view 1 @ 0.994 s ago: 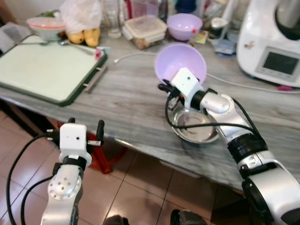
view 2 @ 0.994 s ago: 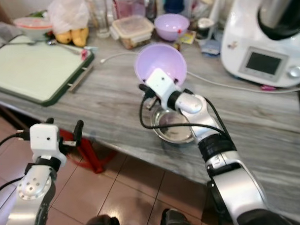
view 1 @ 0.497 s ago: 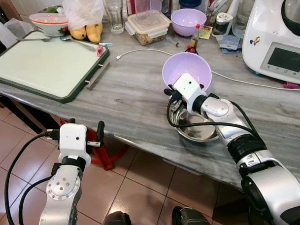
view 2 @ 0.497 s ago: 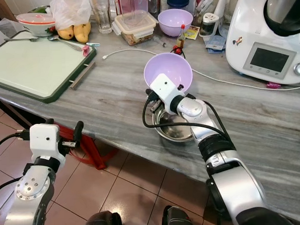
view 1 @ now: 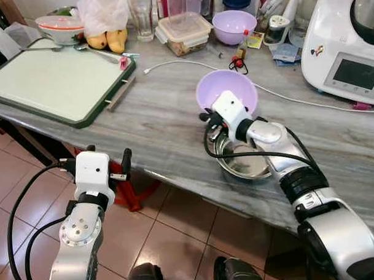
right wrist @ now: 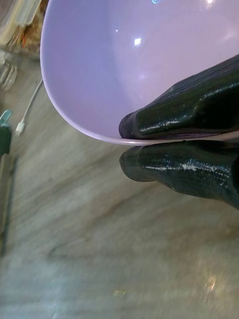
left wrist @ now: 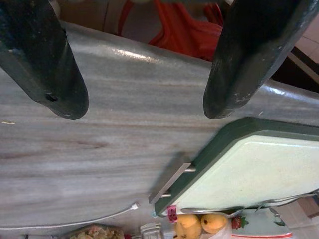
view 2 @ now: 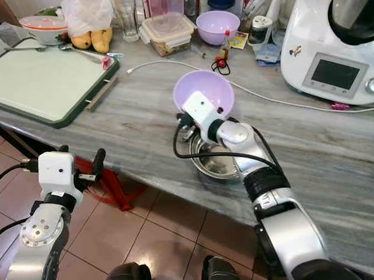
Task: Setting the table
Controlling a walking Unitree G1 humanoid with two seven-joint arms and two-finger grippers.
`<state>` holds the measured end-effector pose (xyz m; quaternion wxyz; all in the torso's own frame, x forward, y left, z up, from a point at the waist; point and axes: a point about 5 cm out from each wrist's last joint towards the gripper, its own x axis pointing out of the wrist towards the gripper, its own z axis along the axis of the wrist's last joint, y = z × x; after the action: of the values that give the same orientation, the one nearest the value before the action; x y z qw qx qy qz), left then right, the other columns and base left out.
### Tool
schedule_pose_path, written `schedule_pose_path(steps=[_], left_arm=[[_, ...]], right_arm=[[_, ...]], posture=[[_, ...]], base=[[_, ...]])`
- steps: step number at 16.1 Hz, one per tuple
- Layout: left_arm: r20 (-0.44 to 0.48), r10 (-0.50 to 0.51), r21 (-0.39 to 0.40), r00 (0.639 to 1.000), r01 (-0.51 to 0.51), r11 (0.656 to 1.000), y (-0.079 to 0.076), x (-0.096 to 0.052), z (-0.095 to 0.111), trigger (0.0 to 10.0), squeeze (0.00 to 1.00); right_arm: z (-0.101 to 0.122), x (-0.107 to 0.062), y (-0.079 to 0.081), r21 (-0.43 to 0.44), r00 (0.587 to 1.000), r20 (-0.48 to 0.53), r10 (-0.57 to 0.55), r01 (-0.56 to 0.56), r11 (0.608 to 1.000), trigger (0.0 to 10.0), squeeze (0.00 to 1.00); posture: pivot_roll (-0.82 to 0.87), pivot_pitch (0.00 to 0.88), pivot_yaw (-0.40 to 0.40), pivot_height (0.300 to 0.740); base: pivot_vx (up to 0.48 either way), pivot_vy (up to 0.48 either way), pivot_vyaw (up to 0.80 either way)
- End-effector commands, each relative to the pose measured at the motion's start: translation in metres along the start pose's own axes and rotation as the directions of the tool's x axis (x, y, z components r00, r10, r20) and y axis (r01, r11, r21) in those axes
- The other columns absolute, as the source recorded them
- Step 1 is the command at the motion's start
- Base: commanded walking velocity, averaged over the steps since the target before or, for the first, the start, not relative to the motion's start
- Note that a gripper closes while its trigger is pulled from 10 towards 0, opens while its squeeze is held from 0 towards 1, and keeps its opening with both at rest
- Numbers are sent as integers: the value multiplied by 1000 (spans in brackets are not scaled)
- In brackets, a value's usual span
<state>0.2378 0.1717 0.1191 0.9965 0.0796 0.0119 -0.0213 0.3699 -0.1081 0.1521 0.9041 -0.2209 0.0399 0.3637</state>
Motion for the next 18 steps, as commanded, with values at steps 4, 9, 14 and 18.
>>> schedule_pose_path(steps=[4, 9, 14, 18], left_arm=[[-9, -4, 4, 1000, 5, 1000, -3, 2, -2, 10000, 0], [-6, -10, -2, 1000, 10, 1000, -5, 5, -2, 10000, 0], [-5, -9, -7, 1000, 9, 1000, -6, 8, -3, 10000, 0], [8, -4, -9, 1000, 4, 1000, -6, 14, -2, 10000, 0]], right_arm=[[6, -4, 8, 29, 997, 13, 79, -79, 996, 10000, 0], [0, -9, 14, 48, 990, -35, 134, -132, 990, 10000, 1000], [8, -13, 10, 34, 990, -32, 135, -134, 990, 10000, 1000], [22, -18, 6, 4, 988, -10, 154, -154, 988, 10000, 1000]], posture=[[60, 132, 20, 740], [53, 123, 16, 740], [47, 107, 13, 740], [39, 81, 9, 740]], base=[[0, 0, 0], [0, 0, 0], [0, 0, 0], [0, 0, 0]])
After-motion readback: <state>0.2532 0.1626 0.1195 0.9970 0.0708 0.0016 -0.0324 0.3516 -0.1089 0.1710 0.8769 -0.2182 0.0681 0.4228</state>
